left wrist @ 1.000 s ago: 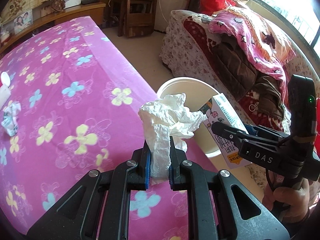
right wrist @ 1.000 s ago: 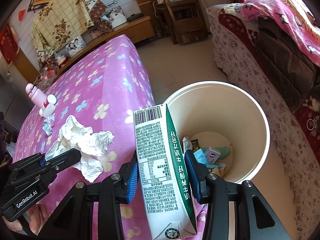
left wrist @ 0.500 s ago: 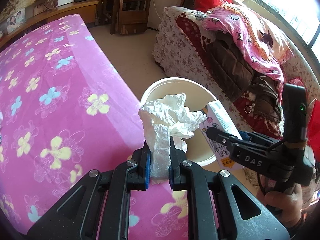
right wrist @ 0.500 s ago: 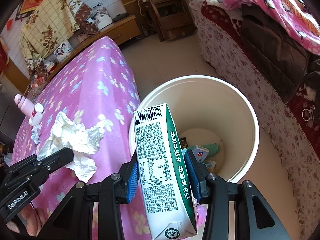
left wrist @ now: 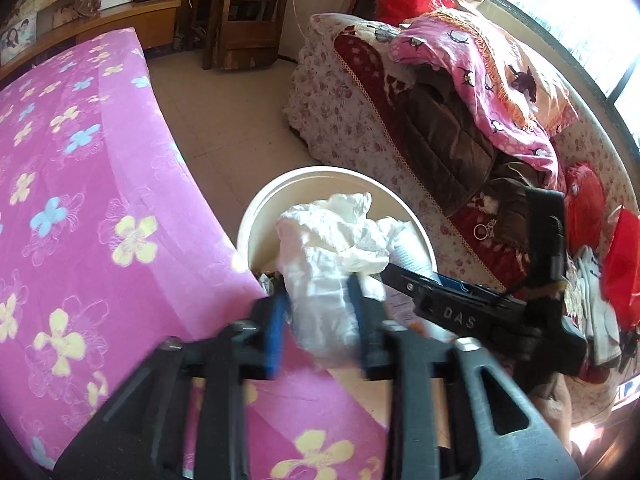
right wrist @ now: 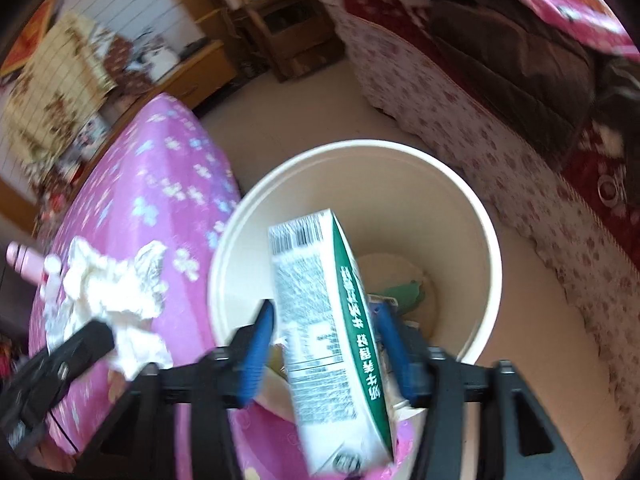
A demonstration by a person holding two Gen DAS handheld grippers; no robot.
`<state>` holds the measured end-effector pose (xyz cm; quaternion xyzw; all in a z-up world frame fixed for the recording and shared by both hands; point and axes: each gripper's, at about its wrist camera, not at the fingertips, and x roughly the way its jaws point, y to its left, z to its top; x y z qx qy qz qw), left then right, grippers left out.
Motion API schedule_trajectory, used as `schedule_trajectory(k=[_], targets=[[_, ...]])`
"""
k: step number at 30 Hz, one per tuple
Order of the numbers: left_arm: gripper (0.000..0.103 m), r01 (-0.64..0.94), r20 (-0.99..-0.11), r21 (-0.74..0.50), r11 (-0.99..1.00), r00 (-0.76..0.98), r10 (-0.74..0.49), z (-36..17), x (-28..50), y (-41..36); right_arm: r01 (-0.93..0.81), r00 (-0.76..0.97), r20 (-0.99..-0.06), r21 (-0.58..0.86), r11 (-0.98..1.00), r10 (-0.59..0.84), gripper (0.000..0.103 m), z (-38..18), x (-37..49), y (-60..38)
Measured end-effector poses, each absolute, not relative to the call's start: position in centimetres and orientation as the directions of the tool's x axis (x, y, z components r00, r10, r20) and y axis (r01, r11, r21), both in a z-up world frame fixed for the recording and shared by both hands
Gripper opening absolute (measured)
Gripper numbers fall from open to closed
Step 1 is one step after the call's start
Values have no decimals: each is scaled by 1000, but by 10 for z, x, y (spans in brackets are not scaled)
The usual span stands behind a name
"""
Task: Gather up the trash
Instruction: 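Carry the tissue and milk carton over the cream bin and open both tools, then move both open tools back over the table toward the small wrapper and sponge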
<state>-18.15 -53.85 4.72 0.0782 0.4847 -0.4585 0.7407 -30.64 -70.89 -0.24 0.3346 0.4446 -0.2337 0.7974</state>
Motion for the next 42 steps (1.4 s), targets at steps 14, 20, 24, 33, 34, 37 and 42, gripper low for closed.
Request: schedule_trajectory(k=[14,20,24,33,34,37,42], targets=[[59,718,-797,-196,668,281,-535,56,-170,-465,663,499,-863,322,675,-78,66,6,-325,-685],[59,673,-804,-111,732,372,-464,53,-160,-423,589,531,-844,306,748,-72,66,30,-305,-642],[59,630,-806,-103,770,400,-435,53,-147,-389,527,546,-836,299,795,-47,66,42,-284,-610],[59,444,-807,-151,883,461,-370,51,-78,-302,395,562,-827,302,867,32,67,51,-234,-546],[59,422,-804,-158,893,470,-364,51,-68,-293,381,561,-827,304,873,44,67,51,-228,-540],[62,386,-800,-178,905,479,-362,48,-42,-279,341,554,-829,306,889,73,67,48,-210,-521],[63,394,-803,-175,902,473,-362,34,-14,-281,287,545,-831,308,907,109,67,45,-185,-500]])
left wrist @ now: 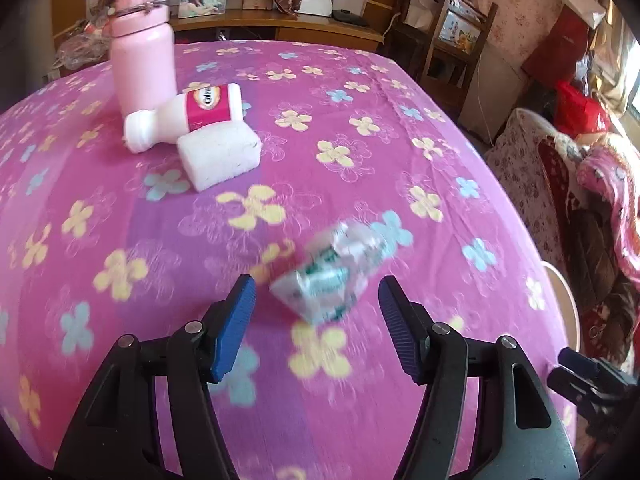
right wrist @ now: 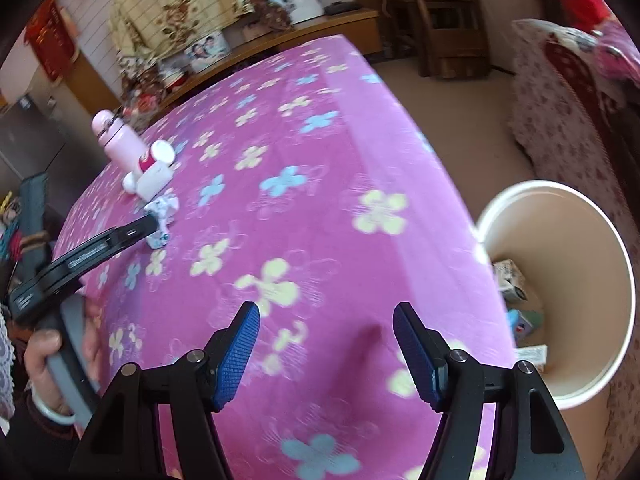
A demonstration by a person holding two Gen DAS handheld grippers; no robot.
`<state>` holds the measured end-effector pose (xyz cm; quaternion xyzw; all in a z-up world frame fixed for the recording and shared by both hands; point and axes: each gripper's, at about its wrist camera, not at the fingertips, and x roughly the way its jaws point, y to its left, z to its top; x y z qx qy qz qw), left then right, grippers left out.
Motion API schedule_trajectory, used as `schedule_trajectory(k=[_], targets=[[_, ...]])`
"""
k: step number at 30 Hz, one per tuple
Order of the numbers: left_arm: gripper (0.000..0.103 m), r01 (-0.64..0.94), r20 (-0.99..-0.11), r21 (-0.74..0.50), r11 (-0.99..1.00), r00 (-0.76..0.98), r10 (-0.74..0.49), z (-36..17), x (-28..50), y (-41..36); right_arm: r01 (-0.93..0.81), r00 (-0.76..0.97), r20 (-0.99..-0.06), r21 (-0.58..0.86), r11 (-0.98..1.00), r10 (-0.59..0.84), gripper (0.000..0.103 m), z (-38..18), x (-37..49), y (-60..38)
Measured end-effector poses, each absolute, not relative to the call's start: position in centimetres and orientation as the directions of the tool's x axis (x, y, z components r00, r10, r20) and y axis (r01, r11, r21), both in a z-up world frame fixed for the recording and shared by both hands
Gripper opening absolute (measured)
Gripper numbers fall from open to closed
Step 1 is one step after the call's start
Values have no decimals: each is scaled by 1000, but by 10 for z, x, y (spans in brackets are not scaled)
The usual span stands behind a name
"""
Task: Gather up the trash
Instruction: 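Move both open tools back over the table toward the small wrapper and sponge, then grasp the small clear wrapper with the left tool while the right tool grasps the white sponge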
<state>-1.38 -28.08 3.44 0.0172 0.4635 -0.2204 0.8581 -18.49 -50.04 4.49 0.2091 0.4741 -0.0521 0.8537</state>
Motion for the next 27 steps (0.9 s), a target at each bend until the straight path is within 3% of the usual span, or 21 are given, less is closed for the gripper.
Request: schedule_trajectory(k=[4,5,7,8,13,20,23,27], targets=[[62,404,-806,-153,902,477,-351,23,-2,-289,257,536,-836,295,920,119,67,43,-166,-489],[57,411,-808,-153,899,471,-353,23,-1,-290,253,533,-838,294,922,121,67,42,-163,-487],[28,417,-811,-157,895,463,-358,23,3,-289,243,529,-839,295,924,129,67,41,-155,-482],[24,419,-815,-171,892,449,-367,23,4,-285,238,529,-838,297,925,133,67,40,-151,-479],[23,356,-810,-238,904,440,-387,33,8,-238,179,536,-825,320,930,181,67,40,-125,-455],[23,267,-822,-151,952,501,-271,44,6,-160,52,528,-807,342,938,265,67,37,-55,-392],[23,237,-820,-128,963,521,-238,45,7,-133,9,541,-791,344,939,284,80,36,-15,-363],[23,215,-819,-150,965,520,-243,44,10,-111,-30,554,-785,312,950,276,82,38,31,-333]])
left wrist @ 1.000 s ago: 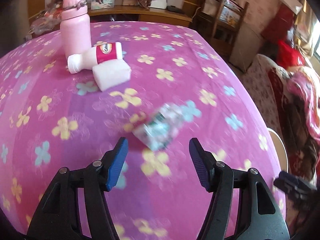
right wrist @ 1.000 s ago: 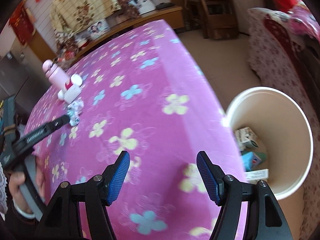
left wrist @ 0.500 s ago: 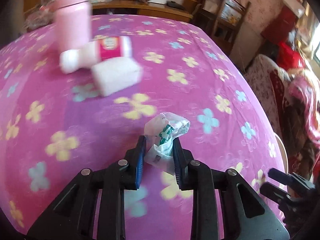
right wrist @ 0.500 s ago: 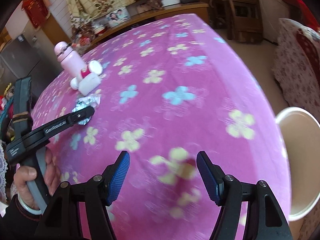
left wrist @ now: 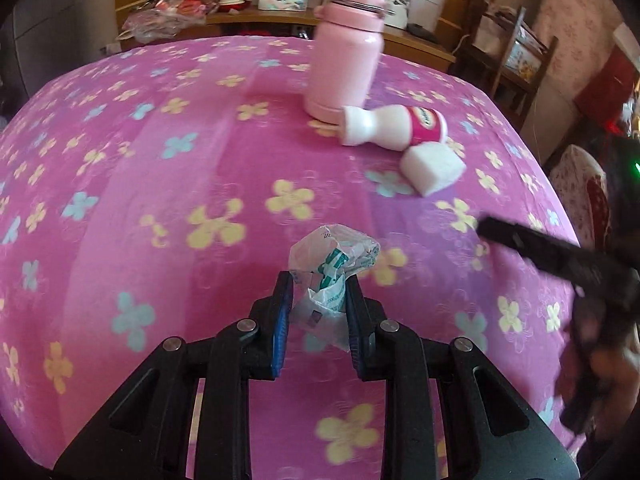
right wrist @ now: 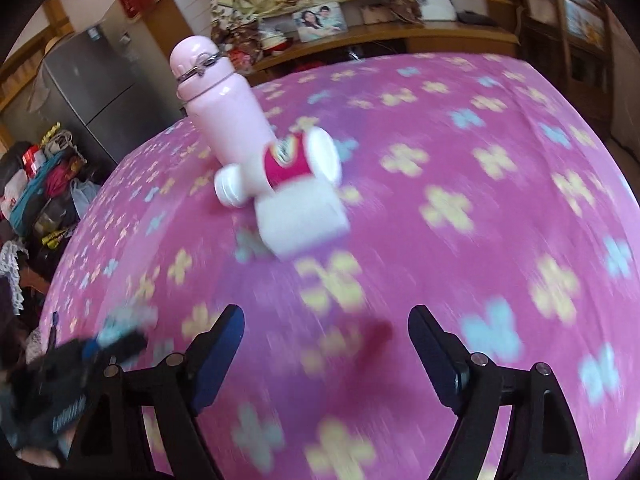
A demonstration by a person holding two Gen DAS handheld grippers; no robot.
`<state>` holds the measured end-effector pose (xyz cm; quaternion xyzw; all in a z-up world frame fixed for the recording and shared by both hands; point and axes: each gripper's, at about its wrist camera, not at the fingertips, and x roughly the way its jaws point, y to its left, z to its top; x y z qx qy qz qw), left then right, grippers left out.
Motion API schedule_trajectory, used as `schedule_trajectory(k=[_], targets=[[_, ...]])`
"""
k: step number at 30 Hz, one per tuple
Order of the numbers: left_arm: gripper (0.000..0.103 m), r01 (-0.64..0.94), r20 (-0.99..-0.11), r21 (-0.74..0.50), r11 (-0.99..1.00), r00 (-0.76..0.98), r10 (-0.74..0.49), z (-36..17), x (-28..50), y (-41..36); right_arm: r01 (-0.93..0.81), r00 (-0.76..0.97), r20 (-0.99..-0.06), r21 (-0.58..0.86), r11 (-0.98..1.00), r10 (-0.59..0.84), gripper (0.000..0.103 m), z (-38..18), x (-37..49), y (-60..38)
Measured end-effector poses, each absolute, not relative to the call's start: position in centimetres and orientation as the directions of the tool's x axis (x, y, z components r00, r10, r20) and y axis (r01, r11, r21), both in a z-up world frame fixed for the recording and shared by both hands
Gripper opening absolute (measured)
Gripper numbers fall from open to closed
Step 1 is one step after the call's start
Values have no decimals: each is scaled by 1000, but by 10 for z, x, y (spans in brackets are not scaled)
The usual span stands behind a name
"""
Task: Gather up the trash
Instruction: 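Grasp the small clear wrapper with the left tool while the right tool grasps the white sponge, then carry the wrapper and sponge over the cream bin and open both tools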
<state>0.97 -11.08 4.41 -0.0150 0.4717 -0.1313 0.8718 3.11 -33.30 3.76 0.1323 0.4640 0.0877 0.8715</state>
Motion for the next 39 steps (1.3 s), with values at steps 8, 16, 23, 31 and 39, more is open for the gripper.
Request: schedule_trajectory(k=[8,16,23,31,39], targets=[[23,204,-811,-179,963,523,-262,43,18,-98,-72,530,-825,189,979,198,77,24,100,-301],[23,246,-809,-197,949,506,-299,43,2,-122,-77,564,-786,253,964,251,47,48,46,-323],[23,339,-800,-218,915,476,-366,50,-39,-170,-28,554,-797,270,962,240,48,63,-42,-367],[23,469,-800,-237,851,404,-445,54,-90,-243,103,563,-812,253,962,153,49,70,-144,-442],[23,590,-795,-215,778,356,-491,64,-131,-320,249,575,-816,241,938,57,50,76,-222,-521]])
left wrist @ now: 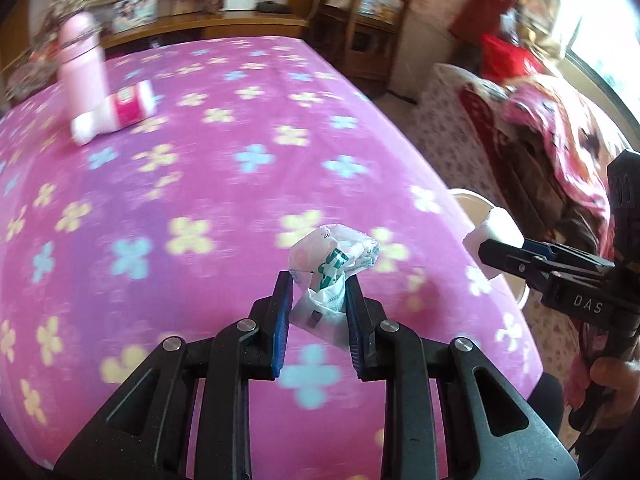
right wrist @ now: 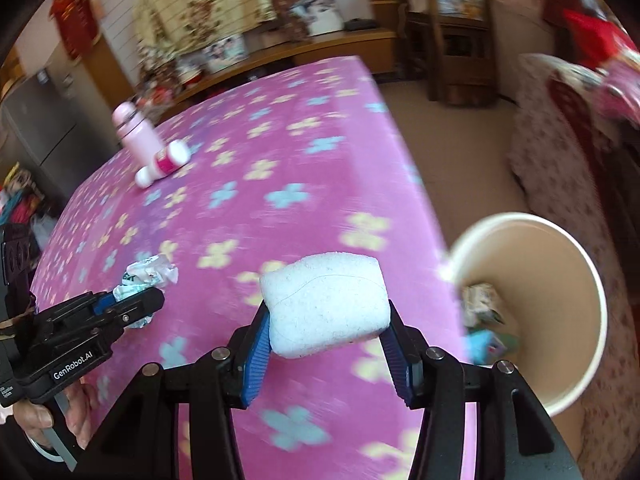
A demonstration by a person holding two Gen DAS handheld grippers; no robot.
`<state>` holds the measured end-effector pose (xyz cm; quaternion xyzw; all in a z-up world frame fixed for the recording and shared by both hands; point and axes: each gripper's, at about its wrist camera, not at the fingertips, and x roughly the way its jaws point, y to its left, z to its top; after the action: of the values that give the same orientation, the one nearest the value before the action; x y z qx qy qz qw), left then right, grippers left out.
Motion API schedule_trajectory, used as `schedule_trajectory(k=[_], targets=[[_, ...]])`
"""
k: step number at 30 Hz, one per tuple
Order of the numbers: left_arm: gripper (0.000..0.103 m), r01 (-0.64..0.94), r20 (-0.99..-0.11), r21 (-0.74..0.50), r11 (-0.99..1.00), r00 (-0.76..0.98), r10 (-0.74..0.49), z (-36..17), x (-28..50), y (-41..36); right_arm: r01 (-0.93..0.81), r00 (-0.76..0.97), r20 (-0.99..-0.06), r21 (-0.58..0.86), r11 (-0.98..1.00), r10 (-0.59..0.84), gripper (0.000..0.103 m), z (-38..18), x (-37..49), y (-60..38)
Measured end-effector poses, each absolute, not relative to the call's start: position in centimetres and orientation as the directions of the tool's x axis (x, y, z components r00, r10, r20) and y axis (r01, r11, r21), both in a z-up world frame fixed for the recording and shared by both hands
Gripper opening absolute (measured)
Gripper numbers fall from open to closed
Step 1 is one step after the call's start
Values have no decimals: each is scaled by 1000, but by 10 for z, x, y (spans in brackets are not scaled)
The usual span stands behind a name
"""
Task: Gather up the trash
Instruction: 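Carry the wrapper and sponge over the cream bin and open both tools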
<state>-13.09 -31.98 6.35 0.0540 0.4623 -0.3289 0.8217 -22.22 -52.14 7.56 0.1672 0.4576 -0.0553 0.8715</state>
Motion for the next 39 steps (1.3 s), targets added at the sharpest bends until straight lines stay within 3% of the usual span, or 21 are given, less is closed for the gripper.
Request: schedule_trajectory(k=[16,29,31,34,36,39], targets=[[23,744,-807,-222,630,222,-547,69,-180,-456,513,537,-841,257,819,-73,50,49,-320,-657],[23,781,-818,-288,554,99,-566,54,-187,-540,588,510,-855,270,762,-90,53,17,-330,-700],[23,780,-824,-289,554,92,-559,49,-187,-548,594,503,-860,272,757,-86,57,10,-328,-705],[33,785,-824,-293,546,82,-560,42,-186,-558,608,486,-869,264,749,-89,65,2,-324,-710],[55,776,-821,-298,556,88,-564,38,-184,-560,608,485,-870,263,749,-88,73,-2,-323,-711],[59,757,-817,-325,566,76,-571,32,-179,-557,620,491,-865,266,739,-101,74,-4,-328,-713]])
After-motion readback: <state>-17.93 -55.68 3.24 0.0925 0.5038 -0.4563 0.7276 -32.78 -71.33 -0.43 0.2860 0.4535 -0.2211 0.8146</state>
